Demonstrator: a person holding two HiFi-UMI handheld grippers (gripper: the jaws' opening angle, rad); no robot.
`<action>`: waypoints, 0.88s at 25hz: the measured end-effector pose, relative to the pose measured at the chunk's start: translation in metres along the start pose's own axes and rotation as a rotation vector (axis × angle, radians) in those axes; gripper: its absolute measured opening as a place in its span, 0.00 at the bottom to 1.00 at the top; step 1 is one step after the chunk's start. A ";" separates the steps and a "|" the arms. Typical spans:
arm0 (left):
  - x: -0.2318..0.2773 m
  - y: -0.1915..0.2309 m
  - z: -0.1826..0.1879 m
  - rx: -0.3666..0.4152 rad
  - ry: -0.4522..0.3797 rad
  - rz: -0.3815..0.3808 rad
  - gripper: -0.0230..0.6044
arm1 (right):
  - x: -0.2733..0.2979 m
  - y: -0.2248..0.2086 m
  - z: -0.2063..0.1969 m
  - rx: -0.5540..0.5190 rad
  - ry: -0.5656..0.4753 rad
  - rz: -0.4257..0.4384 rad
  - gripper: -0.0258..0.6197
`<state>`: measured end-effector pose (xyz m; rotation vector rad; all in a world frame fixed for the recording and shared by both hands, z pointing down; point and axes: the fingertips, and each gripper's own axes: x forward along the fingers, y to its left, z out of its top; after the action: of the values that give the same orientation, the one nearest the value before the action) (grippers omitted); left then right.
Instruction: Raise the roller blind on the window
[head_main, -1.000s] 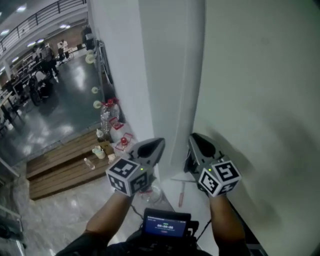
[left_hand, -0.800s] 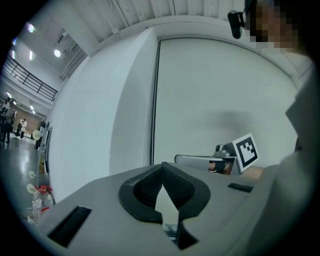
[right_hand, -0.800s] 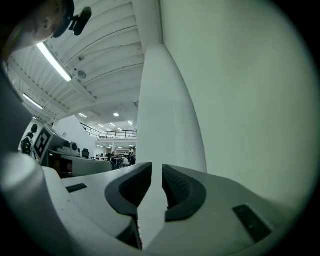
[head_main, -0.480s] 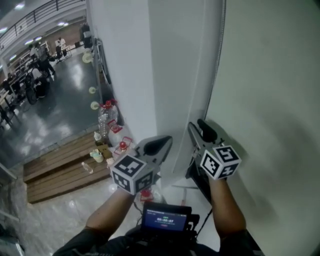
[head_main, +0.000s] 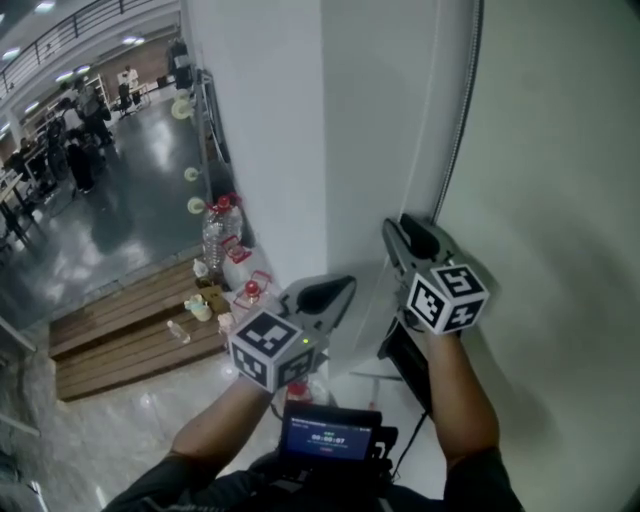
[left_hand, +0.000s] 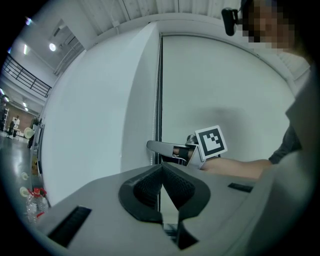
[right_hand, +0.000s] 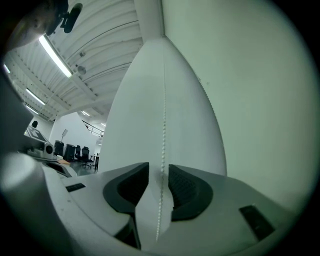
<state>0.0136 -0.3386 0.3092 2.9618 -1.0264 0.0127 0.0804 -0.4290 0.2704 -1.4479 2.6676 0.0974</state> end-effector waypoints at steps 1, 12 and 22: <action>-0.001 0.001 0.000 0.000 -0.001 0.000 0.04 | 0.001 0.001 -0.001 0.000 0.002 0.005 0.20; -0.005 -0.010 0.005 -0.007 -0.031 -0.033 0.04 | -0.035 0.022 -0.003 0.042 0.012 0.082 0.04; 0.011 -0.041 0.051 -0.007 -0.109 -0.089 0.04 | -0.089 0.048 0.007 0.040 0.004 0.164 0.04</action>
<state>0.0475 -0.3136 0.2584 3.0283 -0.9017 -0.1543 0.0888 -0.3277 0.2746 -1.2173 2.7706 0.0533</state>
